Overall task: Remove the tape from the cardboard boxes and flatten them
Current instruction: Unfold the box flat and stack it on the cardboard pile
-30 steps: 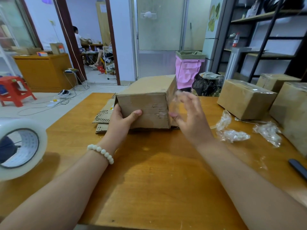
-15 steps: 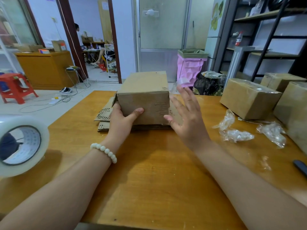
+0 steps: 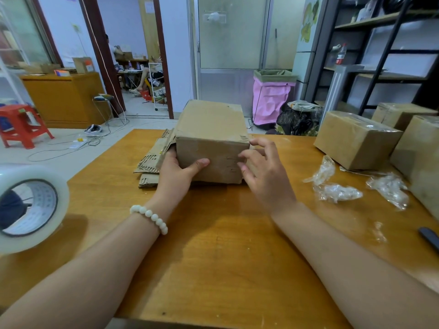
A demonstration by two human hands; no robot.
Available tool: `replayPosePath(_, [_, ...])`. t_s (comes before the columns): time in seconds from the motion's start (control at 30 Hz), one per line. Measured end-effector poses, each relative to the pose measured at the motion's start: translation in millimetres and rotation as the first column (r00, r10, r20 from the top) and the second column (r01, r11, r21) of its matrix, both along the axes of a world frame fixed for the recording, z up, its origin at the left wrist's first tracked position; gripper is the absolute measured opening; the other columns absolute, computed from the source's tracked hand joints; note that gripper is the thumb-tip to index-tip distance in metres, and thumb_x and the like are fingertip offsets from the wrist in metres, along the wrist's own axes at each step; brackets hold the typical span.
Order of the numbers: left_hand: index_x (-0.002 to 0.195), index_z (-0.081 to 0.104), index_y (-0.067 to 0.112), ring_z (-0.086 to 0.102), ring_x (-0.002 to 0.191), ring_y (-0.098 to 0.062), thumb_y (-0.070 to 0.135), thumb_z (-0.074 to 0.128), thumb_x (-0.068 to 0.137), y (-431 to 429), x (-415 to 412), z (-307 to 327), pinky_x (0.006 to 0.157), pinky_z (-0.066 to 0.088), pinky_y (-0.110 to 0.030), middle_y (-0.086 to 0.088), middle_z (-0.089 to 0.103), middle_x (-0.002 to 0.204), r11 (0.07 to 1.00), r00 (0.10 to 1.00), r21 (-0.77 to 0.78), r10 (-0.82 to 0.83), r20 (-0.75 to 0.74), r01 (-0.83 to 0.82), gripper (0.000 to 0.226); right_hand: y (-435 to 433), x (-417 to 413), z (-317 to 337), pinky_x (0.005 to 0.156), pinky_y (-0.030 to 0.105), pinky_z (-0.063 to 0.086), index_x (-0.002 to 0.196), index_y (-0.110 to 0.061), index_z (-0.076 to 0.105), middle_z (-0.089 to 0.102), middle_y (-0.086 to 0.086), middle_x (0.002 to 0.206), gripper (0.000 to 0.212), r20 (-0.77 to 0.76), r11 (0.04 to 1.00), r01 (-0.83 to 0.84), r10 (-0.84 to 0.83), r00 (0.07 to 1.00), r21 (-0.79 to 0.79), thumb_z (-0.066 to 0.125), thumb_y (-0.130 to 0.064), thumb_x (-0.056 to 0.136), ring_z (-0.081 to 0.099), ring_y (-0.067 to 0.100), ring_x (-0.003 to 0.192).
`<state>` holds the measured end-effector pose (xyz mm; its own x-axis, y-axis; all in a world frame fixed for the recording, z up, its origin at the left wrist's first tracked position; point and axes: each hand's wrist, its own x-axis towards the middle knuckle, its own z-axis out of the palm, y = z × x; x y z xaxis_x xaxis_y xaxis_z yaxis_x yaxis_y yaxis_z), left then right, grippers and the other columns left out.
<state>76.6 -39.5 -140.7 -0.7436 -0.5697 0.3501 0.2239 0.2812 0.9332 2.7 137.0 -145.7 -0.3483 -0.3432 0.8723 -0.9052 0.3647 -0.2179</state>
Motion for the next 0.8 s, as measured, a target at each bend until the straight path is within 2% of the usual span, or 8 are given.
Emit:
replayPosePath(0.1, [0.123, 0.047, 0.016, 0.056, 0.108, -0.016, 0.020, 0.077, 0.080, 0.8, 0.7, 0.3, 0.097, 0.049, -0.033, 0.002, 0.059, 0.114, 1.000, 1.000, -0.008, 0.006, 0.010, -0.006, 0.053, -0.3, -3.7, 0.0, 0.083, 0.018, 0.042, 0.091, 0.002, 0.063, 0.058, 0.018, 0.102, 0.014, 0.009, 0.999, 0.012, -0.012, 1.000, -0.051, 0.070, 0.000, 0.079, 0.051, 0.014, 0.093])
replayPosePath(0.27, [0.123, 0.048, 0.017, 0.057, 0.108, -0.016, 0.022, 0.075, 0.083, 1.6, 1.3, 0.5, 0.096, 0.048, -0.031, 0.004, 0.059, 0.111, 1.000, 1.000, -0.022, 0.018, 0.008, -0.018, 0.049, 1.8, -8.7, 0.0, 0.073, 0.023, 0.048, 0.083, 0.000, 0.066, 0.063, 0.012, 0.088, 0.008, -0.026, 0.999, 0.020, -0.020, 0.999, -0.027, 0.071, 0.000, 0.078, 0.061, 0.021, 0.078])
replayPosePath(0.37, [0.128, 0.049, 0.013, 0.056, 0.109, -0.016, 0.024, 0.073, 0.085, 2.8, 1.9, 1.6, 0.095, 0.048, -0.030, 0.001, 0.059, 0.115, 0.999, 1.000, -0.035, 0.021, 0.009, -0.020, 0.051, 3.2, -10.5, -0.2, 0.065, 0.027, 0.052, 0.082, -0.002, 0.067, 0.064, 0.009, 0.083, 0.007, -0.045, 0.999, 0.040, -0.041, 0.998, -0.015, 0.068, -0.009, 0.082, 0.061, 0.020, 0.072])
replayPosePath(0.47, [0.130, 0.049, 0.013, 0.055, 0.110, -0.015, 0.028, 0.070, 0.087, 2.2, 2.6, 1.0, 0.091, 0.047, -0.025, 0.001, 0.059, 0.117, 0.999, 1.000, -0.036, 0.020, 0.011, -0.020, 0.051, 2.7, -11.2, -0.5, 0.060, 0.031, 0.052, 0.081, -0.006, 0.067, 0.065, 0.005, 0.078, 0.017, -0.083, 0.998, 0.054, -0.057, 0.995, -0.034, 0.058, -0.020, 0.085, 0.058, 0.018, 0.072])
replayPosePath(0.6, [0.128, 0.049, 0.018, 0.056, 0.107, -0.012, 0.040, 0.066, 0.085, 1.5, 3.4, 1.3, 0.083, 0.045, -0.017, 0.004, 0.060, 0.116, 1.000, 1.000, 0.004, -0.002, 0.022, 0.002, 0.052, 1.7, -13.2, -1.5, 0.064, 0.023, 0.040, 0.079, -0.009, 0.069, 0.067, -0.002, 0.073, 0.019, -0.121, 0.989, 0.123, -0.132, 0.984, -0.083, 0.060, -0.026, 0.082, 0.042, 0.013, 0.079])
replayPosePath(0.67, [0.125, 0.049, 0.021, 0.055, 0.102, -0.005, 0.043, 0.062, 0.085, 3.6, 4.6, 3.3, 0.081, 0.043, -0.015, 0.010, 0.059, 0.111, 0.999, 1.000, 0.039, -0.011, 0.023, 0.010, 0.047, 2.4, -14.9, -1.2, 0.066, 0.018, 0.036, 0.077, -0.008, 0.068, 0.065, -0.002, 0.071, 0.019, -0.100, 0.994, 0.066, -0.075, 0.992, -0.091, 0.061, -0.025, 0.081, 0.041, 0.012, 0.078])
replayPosePath(0.73, [0.121, 0.047, 0.026, 0.050, 0.095, 0.005, 0.041, 0.055, 0.093, 6.1, 5.9, 5.4, 0.077, 0.040, -0.010, 0.018, 0.055, 0.105, 0.997, 0.999, 0.076, -0.019, 0.026, 0.017, 0.033, 2.8, -15.4, -1.5, 0.067, 0.015, 0.034, 0.076, -0.007, 0.067, 0.064, -0.002, 0.070, 0.016, -0.093, 0.996, 0.010, -0.018, 0.996, -0.089, 0.061, -0.021, 0.081, 0.040, 0.009, 0.077])
replayPosePath(0.8, [0.118, 0.045, 0.030, 0.047, 0.093, 0.007, 0.041, 0.049, 0.096, 6.9, 6.4, 6.4, 0.075, 0.037, -0.009, 0.021, 0.052, 0.103, 0.994, 0.999, 0.110, -0.024, 0.024, 0.022, 0.025, 2.5, -14.5, -1.8, 0.069, 0.014, 0.033, 0.077, -0.006, 0.066, 0.064, 0.000, 0.072, 0.014, -0.090, 0.997, -0.027, 0.020, 0.996, -0.078, 0.062, -0.018, 0.082, 0.037, 0.005, 0.078])
